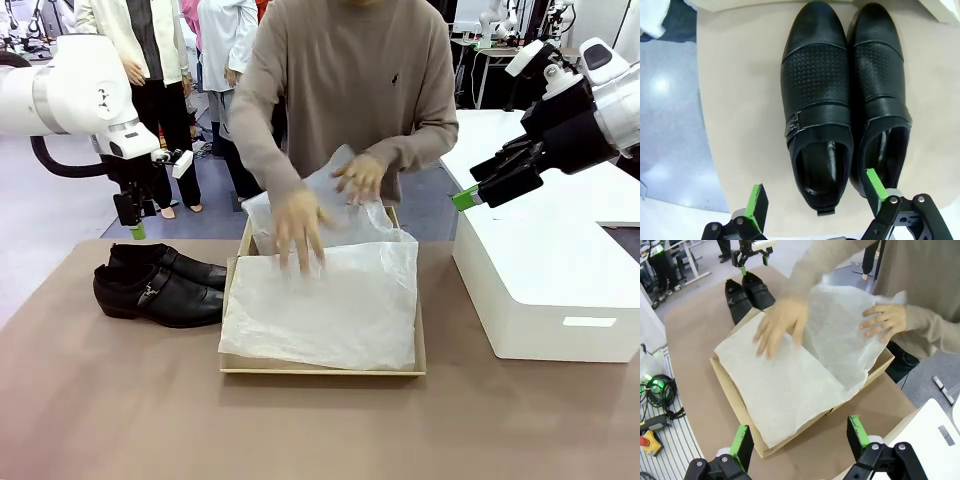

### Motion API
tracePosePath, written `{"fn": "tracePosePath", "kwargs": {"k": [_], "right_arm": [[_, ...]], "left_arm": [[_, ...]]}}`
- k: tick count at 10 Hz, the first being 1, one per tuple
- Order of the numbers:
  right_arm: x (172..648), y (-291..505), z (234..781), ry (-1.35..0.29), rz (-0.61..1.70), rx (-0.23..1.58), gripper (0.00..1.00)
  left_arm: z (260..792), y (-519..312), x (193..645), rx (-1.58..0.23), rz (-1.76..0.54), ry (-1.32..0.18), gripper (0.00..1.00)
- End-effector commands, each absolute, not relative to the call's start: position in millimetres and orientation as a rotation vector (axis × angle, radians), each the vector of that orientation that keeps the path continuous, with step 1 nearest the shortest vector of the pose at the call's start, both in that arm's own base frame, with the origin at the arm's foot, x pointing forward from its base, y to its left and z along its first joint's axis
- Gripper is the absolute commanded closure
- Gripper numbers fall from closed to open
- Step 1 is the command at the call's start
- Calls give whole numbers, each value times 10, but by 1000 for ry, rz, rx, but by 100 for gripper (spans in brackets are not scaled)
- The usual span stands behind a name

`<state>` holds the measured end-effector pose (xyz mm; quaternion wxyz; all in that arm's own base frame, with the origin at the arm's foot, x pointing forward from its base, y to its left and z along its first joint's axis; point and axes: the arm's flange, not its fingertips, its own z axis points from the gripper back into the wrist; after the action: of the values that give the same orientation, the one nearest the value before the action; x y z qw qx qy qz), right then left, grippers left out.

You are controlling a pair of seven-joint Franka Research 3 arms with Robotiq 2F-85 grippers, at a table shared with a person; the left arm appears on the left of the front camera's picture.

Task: Pack the shoes into the box.
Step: Place one shoe of the Shoes into the Shoes Box.

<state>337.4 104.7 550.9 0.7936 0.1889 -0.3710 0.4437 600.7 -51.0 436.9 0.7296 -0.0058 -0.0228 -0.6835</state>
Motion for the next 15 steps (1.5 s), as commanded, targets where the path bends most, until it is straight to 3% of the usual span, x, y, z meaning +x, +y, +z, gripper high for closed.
{"fn": "tracePosePath", "kwargs": {"k": [1,15], "right_arm": [[3389,1046,5503,-805,961,422,0],[3389,1046,5503,-805,961,422,0]], "left_arm": [[4314,-407,6204,-1,-1515,-25,0],[3851,-329,6575,-28,-1548,5,0]]}}
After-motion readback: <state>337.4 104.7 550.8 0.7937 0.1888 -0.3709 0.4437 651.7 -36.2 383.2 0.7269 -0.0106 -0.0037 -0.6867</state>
